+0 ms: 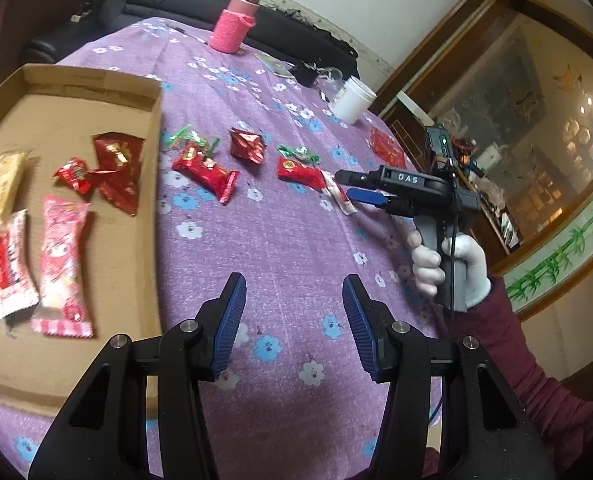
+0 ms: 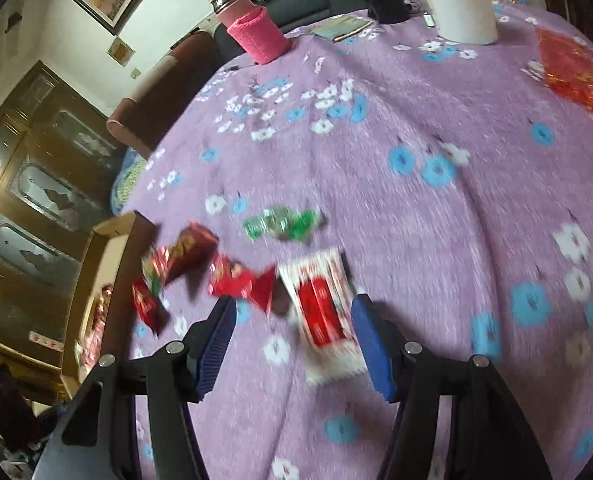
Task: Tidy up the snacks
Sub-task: 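Grasp the white sachet with red print with the right tool, then grasp the long red snack bar with the left tool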
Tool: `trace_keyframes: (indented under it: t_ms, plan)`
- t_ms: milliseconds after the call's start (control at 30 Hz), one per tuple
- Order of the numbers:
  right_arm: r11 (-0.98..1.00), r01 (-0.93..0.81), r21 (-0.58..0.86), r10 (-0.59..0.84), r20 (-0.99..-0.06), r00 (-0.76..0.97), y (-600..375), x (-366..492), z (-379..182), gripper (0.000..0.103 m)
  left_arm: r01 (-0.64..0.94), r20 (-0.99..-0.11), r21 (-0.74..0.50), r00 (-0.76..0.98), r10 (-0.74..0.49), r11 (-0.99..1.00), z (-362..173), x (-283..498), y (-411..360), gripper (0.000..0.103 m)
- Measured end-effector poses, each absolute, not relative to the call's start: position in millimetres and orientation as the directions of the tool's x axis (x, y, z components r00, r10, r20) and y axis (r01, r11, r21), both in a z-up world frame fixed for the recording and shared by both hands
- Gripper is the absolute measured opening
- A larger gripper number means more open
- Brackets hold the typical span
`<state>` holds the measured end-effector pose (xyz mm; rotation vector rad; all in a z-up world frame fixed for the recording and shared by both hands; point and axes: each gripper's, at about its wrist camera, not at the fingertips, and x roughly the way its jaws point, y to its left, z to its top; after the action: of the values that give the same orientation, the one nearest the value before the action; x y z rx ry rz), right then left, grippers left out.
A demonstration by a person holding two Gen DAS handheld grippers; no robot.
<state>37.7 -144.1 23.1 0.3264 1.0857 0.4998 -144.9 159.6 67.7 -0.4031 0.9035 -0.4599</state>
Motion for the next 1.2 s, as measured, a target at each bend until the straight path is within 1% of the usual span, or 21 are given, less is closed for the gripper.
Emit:
trace_keyframes:
  t_ms: [100,133,200,233,267,300,367,467,667,733,800,867,967,1000,1033,1100,1133,1167,1200]
  plan:
    - [0.9,-0.231,0.369,0.435,-0.79,0.433,-134,24,23,0.063,0.236,-0.661,-0.489,0.528,-0.533,0.84,72,-138,148,0.05]
    - [0.912,-0.235,0.336,0.408,-0.793,0.451,-129,20,23,0.06,0.245,-0.665,-0.474,0.53,-0.526,0.846,75,-136,145,0.05]
    - [0.947,-0.217,0.239,0.318,-0.804,0.502,-122,14,22,0.035,0.256,-0.678,-0.438,0.535,-0.504,0.862,80,-131,139,0.05]
    - [0.954,-0.212,0.212,0.294,-0.804,0.517,-120,11,22,0.033,0.262,-0.688,-0.414,0.537,-0.488,0.872,84,-126,136,0.05]
    - [0.95,-0.212,0.23,0.309,-0.795,0.522,-122,10,22,0.028,0.267,-0.695,-0.395,0.538,-0.476,0.879,86,-122,134,0.05]
    - [0.941,-0.204,0.268,0.336,-0.788,0.516,-128,9,21,0.019,0.275,-0.704,-0.368,0.541,-0.459,0.888,89,-116,131,0.05]
    - [0.932,-0.179,0.314,0.36,-0.776,0.518,-142,8,21,0.013,0.289,-0.721,-0.317,0.545,-0.427,0.903,94,-103,122,0.05]
    - [0.926,-0.132,0.353,0.368,-0.772,0.518,-160,11,19,0.013,0.325,-0.743,-0.244,0.543,-0.391,0.914,95,-79,100,0.05]
    - [0.874,-0.092,0.477,0.454,-0.734,0.505,-176,20,15,0.014,0.442,-0.795,-0.131,0.488,-0.36,0.887,70,-19,41,0.05]
    - [0.854,-0.083,0.514,0.483,-0.723,0.493,-181,25,13,0.014,0.483,-0.809,-0.069,0.485,-0.333,0.873,62,-1,24,0.05]
    - [0.852,-0.075,0.517,0.481,-0.721,0.499,-184,26,14,0.015,0.522,-0.814,-0.02,0.487,-0.317,0.852,56,15,10,0.05]
    - [0.847,-0.074,0.526,0.488,-0.717,0.498,-186,28,15,0.016,0.553,-0.823,-0.003,0.472,-0.317,0.833,49,27,4,0.05]
    - [0.837,-0.074,0.543,0.504,-0.711,0.49,-187,28,15,0.017,0.573,-0.851,-0.019,0.421,-0.314,0.819,34,40,-2,0.05]
    - [0.834,-0.075,0.547,0.509,-0.71,0.487,-187,28,14,0.017,0.577,-0.853,0.001,0.427,-0.3,0.817,30,41,-4,0.055]
    - [0.832,-0.076,0.549,0.513,-0.709,0.484,-187,29,14,0.017,0.578,-0.85,0.036,0.447,-0.28,0.815,27,41,-5,0.063]
    - [0.83,-0.082,0.552,0.518,-0.705,0.484,-186,29,14,0.018,0.577,-0.863,0.05,0.436,-0.255,0.815,20,41,-8,0.063]
    - [0.827,-0.086,0.555,0.522,-0.702,0.484,-185,29,14,0.018,0.576,-0.864,0.076,0.445,-0.235,0.814,17,39,-10,0.063]
    - [0.825,-0.092,0.558,0.527,-0.698,0.485,-184,29,14,0.021,0.578,-0.861,0.105,0.46,-0.216,0.81,15,36,-11,0.063]
    - [0.823,-0.099,0.56,0.531,-0.694,0.487,-183,28,14,0.026,0.578,-0.859,0.106,0.463,-0.218,0.809,17,32,-13,0.054]
